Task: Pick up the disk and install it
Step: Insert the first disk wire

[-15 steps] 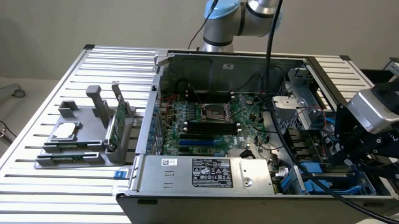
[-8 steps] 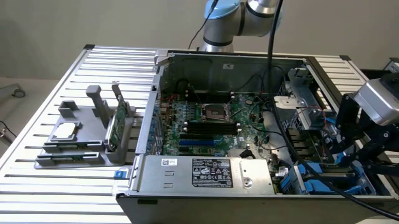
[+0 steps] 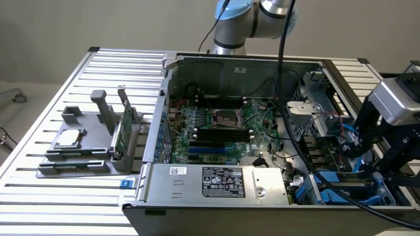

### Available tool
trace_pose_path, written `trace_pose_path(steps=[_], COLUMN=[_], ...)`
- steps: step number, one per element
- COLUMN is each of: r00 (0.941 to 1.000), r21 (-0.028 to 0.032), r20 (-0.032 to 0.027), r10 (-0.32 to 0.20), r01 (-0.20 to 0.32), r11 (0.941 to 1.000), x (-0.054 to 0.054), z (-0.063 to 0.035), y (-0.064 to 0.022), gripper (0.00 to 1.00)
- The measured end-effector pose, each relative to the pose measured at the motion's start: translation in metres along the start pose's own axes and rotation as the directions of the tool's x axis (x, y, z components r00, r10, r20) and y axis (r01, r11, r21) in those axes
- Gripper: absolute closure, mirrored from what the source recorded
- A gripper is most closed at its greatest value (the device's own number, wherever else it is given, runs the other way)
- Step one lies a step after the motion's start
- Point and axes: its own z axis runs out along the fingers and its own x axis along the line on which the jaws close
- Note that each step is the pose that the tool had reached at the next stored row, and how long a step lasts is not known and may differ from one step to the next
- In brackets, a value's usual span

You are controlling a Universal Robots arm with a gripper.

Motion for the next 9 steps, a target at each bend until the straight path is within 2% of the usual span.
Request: trace_pose_path(steps=[5,9], r00=[0.997,0.99], r21=[0.007,0.0125], r20=[0.003,0.0058], r10=[0.078,0.141], r01=[-0.078,-0.141], r11=[0.9969,0.99], x=[0.0,0.0], z=[0.0,0.0], y=[0.0,0.0], gripper=[0.57,0.57])
